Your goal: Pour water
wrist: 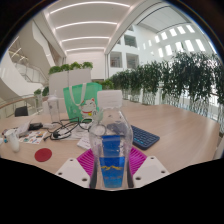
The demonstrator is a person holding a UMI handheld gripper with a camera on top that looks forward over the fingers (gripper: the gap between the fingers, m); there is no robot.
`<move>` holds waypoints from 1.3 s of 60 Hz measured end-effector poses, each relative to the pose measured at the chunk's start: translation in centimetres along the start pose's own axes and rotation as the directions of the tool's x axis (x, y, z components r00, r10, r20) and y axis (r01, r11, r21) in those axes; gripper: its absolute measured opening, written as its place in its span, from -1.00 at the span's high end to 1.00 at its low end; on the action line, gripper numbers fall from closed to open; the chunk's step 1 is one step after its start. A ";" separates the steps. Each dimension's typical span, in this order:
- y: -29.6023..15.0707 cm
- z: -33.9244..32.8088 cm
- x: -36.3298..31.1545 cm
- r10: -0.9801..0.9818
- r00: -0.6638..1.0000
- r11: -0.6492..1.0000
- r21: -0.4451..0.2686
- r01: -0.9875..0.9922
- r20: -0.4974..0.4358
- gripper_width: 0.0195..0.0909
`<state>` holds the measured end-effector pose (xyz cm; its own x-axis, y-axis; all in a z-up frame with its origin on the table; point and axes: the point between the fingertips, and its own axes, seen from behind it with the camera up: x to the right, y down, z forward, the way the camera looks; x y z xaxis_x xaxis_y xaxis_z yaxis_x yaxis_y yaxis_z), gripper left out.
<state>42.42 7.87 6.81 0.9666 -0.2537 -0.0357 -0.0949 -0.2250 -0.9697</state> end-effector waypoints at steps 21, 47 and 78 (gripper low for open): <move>-8.3 0.4 -4.3 -0.172 0.985 0.984 -0.041 0.172 0.021 0.52; -18.8 0.7 -33.3 -0.984 0.083 0.076 0.051 0.996 -0.159 0.53; -10.4 2.8 -39.6 -0.756 -0.654 -0.654 -0.014 0.756 -0.030 0.52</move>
<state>5.84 22.90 17.58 -0.5679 0.3074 0.7635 0.7897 -0.0579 0.6107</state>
